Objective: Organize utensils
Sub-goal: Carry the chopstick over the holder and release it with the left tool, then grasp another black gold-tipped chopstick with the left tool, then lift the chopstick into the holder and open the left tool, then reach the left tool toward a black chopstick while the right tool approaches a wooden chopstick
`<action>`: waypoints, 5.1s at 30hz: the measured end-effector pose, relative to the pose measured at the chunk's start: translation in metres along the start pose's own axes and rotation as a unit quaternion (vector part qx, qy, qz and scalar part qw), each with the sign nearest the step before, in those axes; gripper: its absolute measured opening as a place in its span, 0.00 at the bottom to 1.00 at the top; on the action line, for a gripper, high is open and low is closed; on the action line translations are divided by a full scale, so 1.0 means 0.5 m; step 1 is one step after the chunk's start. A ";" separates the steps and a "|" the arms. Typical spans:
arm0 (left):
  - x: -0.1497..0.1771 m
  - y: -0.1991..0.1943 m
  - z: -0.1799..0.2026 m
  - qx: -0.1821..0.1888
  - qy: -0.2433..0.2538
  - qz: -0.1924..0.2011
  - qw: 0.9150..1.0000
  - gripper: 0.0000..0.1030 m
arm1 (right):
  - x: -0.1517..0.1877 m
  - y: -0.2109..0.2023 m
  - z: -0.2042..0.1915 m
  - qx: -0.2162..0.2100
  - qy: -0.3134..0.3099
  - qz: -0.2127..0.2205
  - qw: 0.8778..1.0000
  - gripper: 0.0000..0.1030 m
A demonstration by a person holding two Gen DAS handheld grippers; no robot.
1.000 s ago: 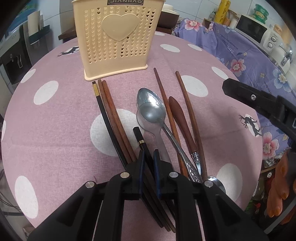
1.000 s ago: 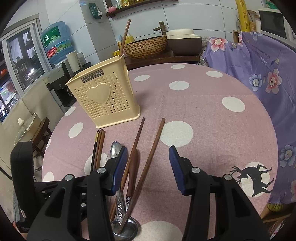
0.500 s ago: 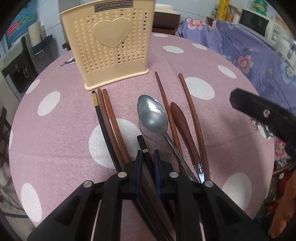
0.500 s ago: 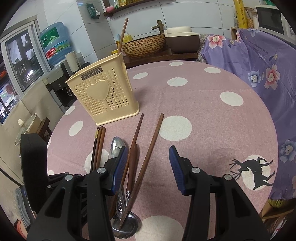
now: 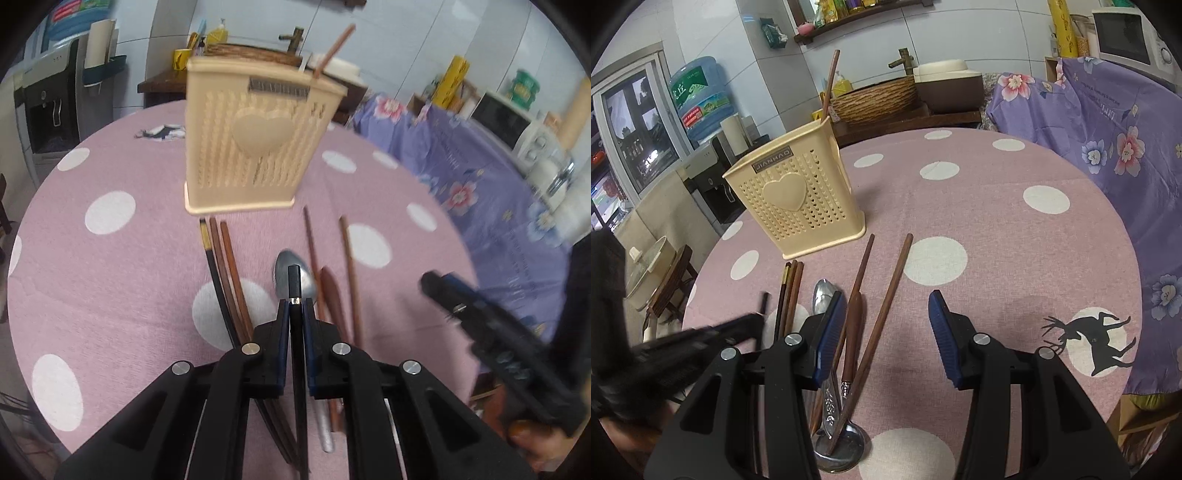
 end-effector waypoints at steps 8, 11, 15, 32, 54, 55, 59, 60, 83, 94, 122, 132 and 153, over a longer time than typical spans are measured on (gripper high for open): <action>-0.082 -0.188 0.016 0.031 0.016 0.122 0.992 0.08 | 0.006 -0.007 0.012 -0.001 0.005 0.018 1.000 0.48; -0.100 -0.213 0.022 0.033 0.019 0.143 0.989 0.08 | 0.008 -0.005 0.018 0.001 0.011 0.017 1.000 0.48; -0.121 -0.211 0.027 0.036 0.020 0.146 0.988 0.08 | 0.009 -0.006 0.016 0.002 0.007 0.018 1.000 0.48; -0.244 -0.245 0.077 0.018 0.069 0.187 0.980 0.02 | 0.017 0.004 0.021 0.003 0.007 0.013 1.000 0.48; -0.051 0.007 -0.354 -0.301 -0.104 0.086 0.944 0.46 | 0.031 0.023 0.002 -0.003 -0.009 0.002 1.000 0.55; -0.044 0.004 -0.368 -0.279 -0.115 0.089 0.949 0.44 | 0.032 0.025 -0.001 -0.005 -0.012 -0.002 1.000 0.55; -0.041 0.008 -0.357 -0.286 -0.086 0.078 0.951 0.40 | 0.032 0.027 -0.014 0.002 -0.025 -0.004 1.000 0.55; -0.041 0.005 -0.358 -0.285 -0.090 0.079 0.951 0.40 | 0.032 0.028 -0.013 -0.001 -0.021 -0.004 1.000 0.55; -0.068 0.001 -0.244 -0.217 -0.044 0.085 0.971 0.08 | 0.035 0.024 -0.001 0.006 -0.012 -0.004 1.000 0.55; -0.155 -0.207 -0.109 -0.122 -0.012 0.231 0.965 0.08 | 0.034 0.022 -0.001 0.000 -0.013 0.002 1.000 0.55; -0.391 -0.271 0.106 -0.065 0.061 0.336 0.938 0.08 | 0.032 0.016 0.006 0.005 -0.019 0.008 1.000 0.55; -0.333 -0.080 0.049 -0.075 0.036 0.239 0.967 0.08 | 0.038 0.021 0.018 0.012 -0.015 0.001 1.000 0.55; -0.107 -0.016 -0.055 -0.093 0.017 0.102 0.990 0.60 | 0.039 0.058 0.020 0.028 -0.017 -0.037 0.999 0.55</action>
Point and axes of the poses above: each gripper's, at about its wrist camera, not at the fingertips, and y roughly the way its jaws point, z to its right, x to its underside, the point moved 1 cm from there along y, roughly the way its jaws point, and after that the axes turned 9 degrees about -y, right-handed, at the moved point
